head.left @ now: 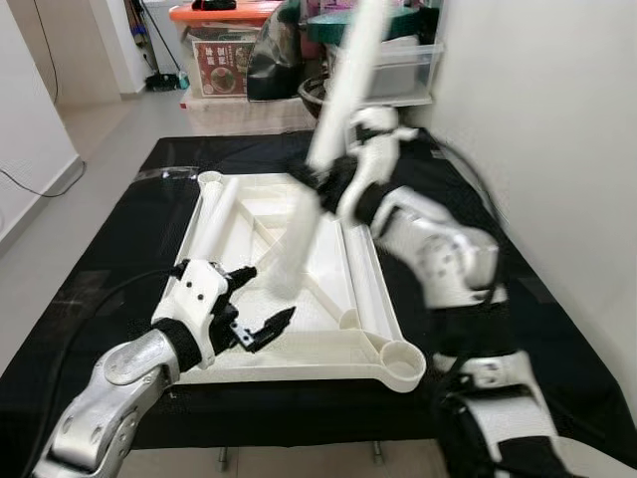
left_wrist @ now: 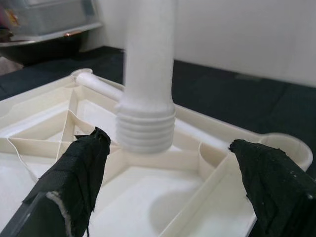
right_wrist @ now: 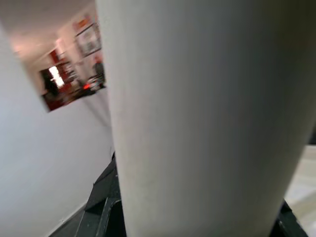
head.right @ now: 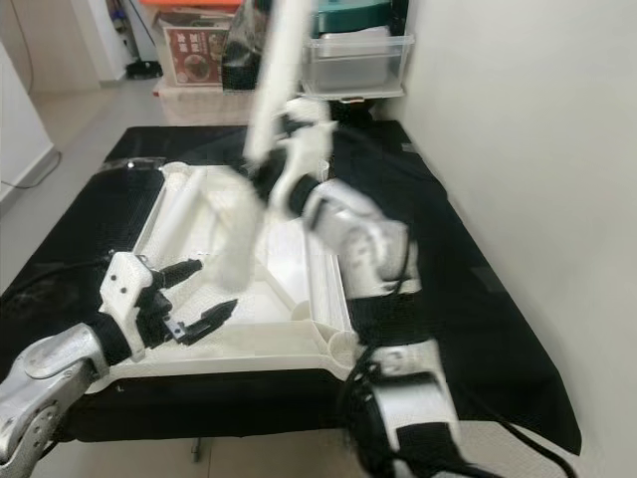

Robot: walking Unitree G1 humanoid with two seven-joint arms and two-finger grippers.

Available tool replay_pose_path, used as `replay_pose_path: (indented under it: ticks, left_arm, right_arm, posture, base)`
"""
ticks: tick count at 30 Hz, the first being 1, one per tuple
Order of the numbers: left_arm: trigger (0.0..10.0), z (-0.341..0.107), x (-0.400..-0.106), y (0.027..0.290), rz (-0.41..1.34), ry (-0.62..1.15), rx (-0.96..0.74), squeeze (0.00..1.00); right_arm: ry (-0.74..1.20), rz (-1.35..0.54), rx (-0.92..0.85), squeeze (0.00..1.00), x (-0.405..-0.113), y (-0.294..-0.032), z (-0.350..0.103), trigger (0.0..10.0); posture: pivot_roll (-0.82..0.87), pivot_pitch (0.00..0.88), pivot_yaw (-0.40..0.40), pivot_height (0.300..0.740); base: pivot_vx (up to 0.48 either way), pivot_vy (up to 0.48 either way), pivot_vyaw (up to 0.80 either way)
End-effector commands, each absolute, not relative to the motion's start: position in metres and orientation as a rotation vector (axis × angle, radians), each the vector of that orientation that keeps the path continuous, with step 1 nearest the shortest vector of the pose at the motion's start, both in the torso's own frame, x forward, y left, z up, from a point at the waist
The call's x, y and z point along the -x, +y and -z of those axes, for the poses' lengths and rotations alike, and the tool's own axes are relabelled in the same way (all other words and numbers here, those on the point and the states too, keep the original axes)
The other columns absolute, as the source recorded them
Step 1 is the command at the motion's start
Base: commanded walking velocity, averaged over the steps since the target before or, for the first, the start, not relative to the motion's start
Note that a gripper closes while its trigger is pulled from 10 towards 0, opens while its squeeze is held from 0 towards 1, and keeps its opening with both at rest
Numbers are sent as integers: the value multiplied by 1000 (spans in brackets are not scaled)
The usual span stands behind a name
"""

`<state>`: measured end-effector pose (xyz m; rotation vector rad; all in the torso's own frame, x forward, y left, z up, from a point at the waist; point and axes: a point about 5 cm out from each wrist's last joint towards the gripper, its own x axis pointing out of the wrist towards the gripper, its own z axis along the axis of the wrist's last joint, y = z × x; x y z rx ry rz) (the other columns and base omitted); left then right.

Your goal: Building children table

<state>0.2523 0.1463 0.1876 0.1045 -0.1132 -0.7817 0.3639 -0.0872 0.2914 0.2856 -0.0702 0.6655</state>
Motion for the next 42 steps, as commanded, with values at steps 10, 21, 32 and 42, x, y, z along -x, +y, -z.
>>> replay_pose_path:
  ticks: [10,21,32,42]
  left_arm:
    - [10000,-173,-242,142,741,-62,-88,0]
    - [10000,-138,-239,134,580,75,-143,0]
    - [10000,-132,-239,135,544,86,-157,0]
    - [10000,-129,-241,137,550,97,-164,0]
  right_arm:
    - [-204,-372,-116,0,-381,-144,-313,0]
    - [-197,-407,-188,0,-381,-156,-309,0]
    - [-416,-828,-500,0,-353,-136,-342,0]
    - [-553,-1448,-409,0,-287,-112,-349,0]
  posture:
    - [30,0,-10,740]
    - [25,0,-25,740]
    - [33,0,-15,740]
    - [42,0,-7,740]
  base:
    - [0,0,0]
    - [0,0,0]
    - [0,0,0]
    - [0,0,0]
